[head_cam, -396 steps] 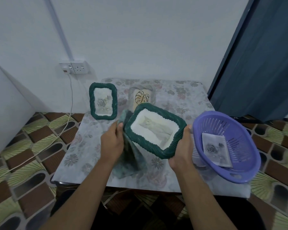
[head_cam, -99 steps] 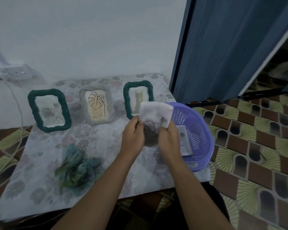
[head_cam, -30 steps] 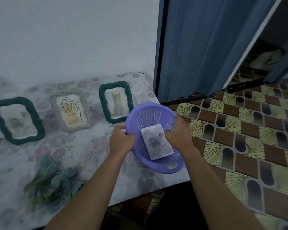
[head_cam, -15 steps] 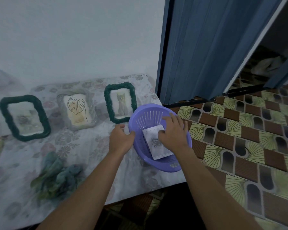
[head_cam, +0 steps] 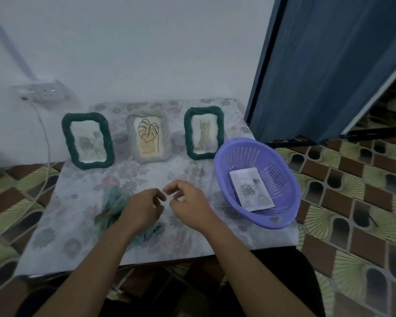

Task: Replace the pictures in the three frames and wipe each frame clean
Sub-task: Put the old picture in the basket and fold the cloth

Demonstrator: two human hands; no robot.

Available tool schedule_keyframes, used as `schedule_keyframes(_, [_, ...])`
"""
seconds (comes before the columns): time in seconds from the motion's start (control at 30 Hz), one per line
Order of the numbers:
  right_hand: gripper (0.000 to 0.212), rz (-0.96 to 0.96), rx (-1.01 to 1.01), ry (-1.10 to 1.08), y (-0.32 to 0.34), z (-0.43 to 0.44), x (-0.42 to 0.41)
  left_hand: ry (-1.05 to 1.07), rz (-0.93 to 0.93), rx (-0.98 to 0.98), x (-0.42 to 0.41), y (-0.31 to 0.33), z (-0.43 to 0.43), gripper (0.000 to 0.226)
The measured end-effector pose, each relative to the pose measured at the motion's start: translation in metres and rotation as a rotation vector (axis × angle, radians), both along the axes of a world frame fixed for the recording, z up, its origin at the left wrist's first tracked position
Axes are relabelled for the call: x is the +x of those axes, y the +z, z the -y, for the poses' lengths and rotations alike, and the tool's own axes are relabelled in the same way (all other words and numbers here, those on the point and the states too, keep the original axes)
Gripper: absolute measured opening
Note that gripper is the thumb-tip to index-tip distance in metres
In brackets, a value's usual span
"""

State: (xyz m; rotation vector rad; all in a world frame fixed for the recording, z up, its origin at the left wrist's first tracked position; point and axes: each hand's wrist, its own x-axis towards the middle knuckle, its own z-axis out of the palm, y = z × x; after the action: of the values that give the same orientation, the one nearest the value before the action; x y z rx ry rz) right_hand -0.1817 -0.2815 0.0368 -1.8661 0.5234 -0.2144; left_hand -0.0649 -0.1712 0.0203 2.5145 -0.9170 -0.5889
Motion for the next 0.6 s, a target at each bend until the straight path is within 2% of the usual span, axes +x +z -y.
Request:
schedule_keyframes(0.13, [0.038,-0.149,-0.104,0.124,-0.024,-0.029,0.014,0.071,0.155,0.195,0.011,-0.014,-0.043,0.028])
schedule_keyframes(0.23, [0.043,-0.284,-0.225,0.229,-0.046,-0.042,0.023,0.014,0.075,0.257,0.016,-0.022,-0.065,0.044])
schedule_keyframes(0.37, [0.041,-0.357,-0.393,0.262,-0.070,-0.052,0.028,-0.090,0.023,0.313,0.023,-0.033,-0.083,0.083])
schedule_keyframes(0.47, [0.039,-0.313,-0.354,0.137,-0.078,-0.052,0.027,-0.126,0.016,0.281,0.023,-0.039,-0.088,0.081])
schedule_keyframes(0.6, [0.022,-0.212,-0.232,0.100,-0.075,-0.048,0.029,-0.140,0.016,0.141,0.020,-0.040,-0.086,0.061])
